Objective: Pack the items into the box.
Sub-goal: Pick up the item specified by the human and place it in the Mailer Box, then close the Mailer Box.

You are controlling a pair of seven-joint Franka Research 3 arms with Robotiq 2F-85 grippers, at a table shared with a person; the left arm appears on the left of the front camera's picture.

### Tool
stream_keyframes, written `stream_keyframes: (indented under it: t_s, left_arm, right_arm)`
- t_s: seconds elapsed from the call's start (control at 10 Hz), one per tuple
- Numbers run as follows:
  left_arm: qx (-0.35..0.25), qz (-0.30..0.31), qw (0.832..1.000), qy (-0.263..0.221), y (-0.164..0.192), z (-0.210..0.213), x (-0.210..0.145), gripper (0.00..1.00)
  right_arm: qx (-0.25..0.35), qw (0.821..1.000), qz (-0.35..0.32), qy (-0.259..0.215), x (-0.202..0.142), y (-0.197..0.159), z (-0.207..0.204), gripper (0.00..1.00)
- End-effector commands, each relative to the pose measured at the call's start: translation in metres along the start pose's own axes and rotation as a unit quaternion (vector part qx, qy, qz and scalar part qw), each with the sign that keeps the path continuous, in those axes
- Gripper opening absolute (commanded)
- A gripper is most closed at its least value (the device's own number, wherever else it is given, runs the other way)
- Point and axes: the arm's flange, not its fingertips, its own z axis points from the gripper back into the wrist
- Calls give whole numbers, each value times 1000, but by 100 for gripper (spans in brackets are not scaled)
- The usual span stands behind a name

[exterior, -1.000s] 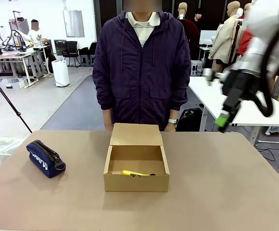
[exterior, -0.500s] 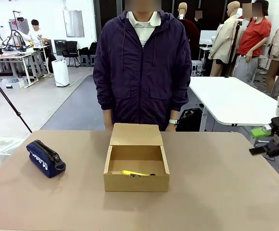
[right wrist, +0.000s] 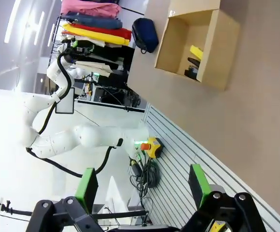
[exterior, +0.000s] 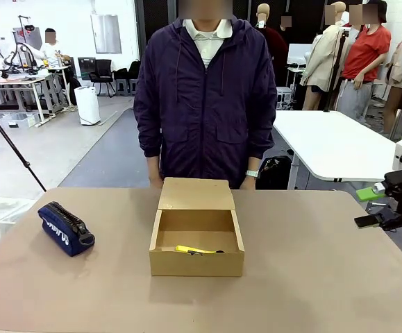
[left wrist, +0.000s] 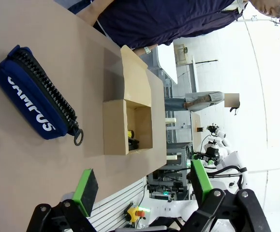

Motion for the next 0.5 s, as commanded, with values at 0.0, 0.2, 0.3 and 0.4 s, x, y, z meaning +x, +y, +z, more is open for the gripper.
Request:
stream_keyframes:
  t_s: [0.0, 0.2, 0.3, 0.4]
  left_arm:
    - [-1, -8, 1000, 6, -1, 2, -1, 100]
    - [-1, -8, 1000, 6, -1, 2, -1, 100]
    - [-1, -8, 1000, 6, -1, 2, -1, 100]
    - [-1, -8, 1000, 6, -1, 2, -1, 100]
  right_arm:
    - [-1, 1000, 10, 8, 4, 3, 8, 100]
    - [-1, 1000, 10, 8, 4, 3, 8, 100]
    - [-1, 1000, 10, 8, 4, 3, 8, 100]
    - [-1, 1000, 10, 8, 4, 3, 8, 100]
